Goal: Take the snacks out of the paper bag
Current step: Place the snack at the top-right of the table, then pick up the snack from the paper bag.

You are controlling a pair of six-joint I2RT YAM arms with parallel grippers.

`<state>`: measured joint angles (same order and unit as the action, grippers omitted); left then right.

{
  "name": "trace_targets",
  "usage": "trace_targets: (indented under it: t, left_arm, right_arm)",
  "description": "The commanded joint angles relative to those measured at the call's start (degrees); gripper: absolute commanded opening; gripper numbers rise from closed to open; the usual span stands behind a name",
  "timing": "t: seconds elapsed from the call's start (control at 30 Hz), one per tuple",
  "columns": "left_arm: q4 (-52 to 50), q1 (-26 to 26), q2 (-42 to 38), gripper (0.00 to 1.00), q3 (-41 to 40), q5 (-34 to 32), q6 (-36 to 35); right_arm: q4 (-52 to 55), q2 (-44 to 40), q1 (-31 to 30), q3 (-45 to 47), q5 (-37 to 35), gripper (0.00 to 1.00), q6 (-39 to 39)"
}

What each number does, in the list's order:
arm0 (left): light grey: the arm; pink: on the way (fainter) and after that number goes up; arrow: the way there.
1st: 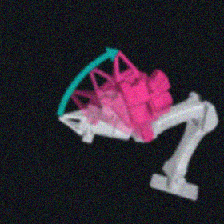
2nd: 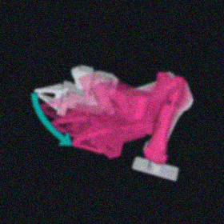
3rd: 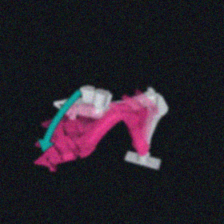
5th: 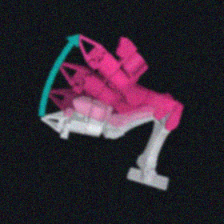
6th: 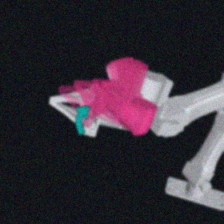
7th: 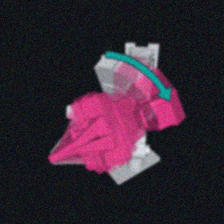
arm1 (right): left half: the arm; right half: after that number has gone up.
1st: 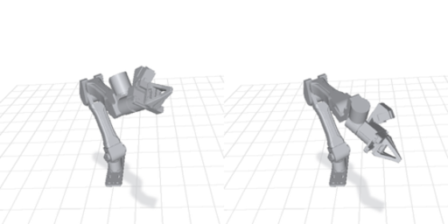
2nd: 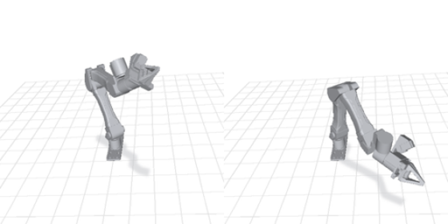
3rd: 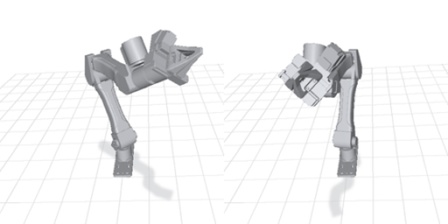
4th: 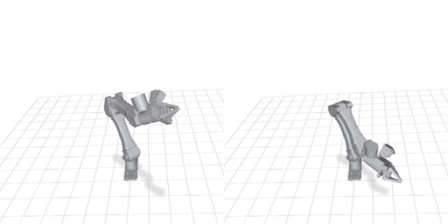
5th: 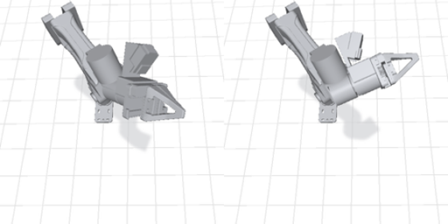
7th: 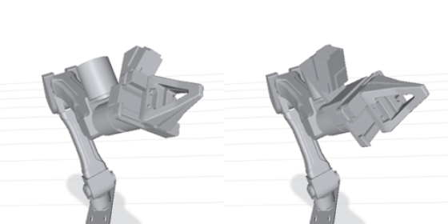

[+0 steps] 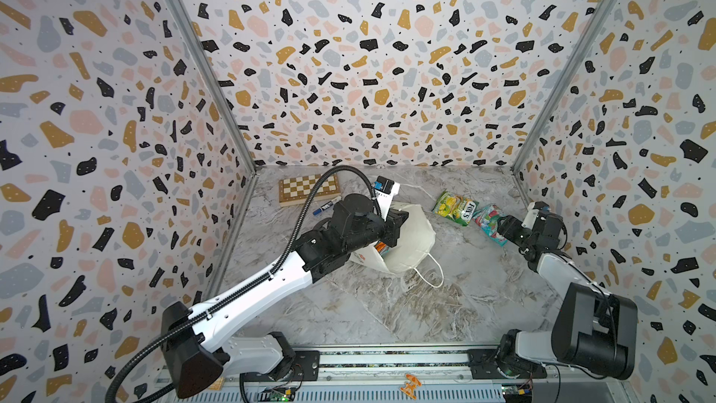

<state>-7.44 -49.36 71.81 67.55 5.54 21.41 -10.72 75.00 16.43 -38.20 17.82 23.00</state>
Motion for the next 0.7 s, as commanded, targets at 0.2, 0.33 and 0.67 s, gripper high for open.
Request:
trace_targets:
  t: [0.2, 0.33, 0.67]
  left_arm:
    - [4.0, -0.6, -2.0, 0.00, -0.2, 0.6, -1.0]
    - [3.6, -0.7, -2.0, 0.00, -0.2, 1.2, -1.3]
    - [3.3, -0.7, -2.1, 0.00, -0.3, 1.2, -1.8]
  right_arm:
    - [-2.4, -6.1, -9.0, -3.1, 21.5, 0.71, 0.6]
    - [-3.6, -9.9, -16.7, -3.2, 23.1, 0.70, -2.7]
    - [-3.1, -14.3, -35.1, -1.6, 24.9, 0.67, -9.2]
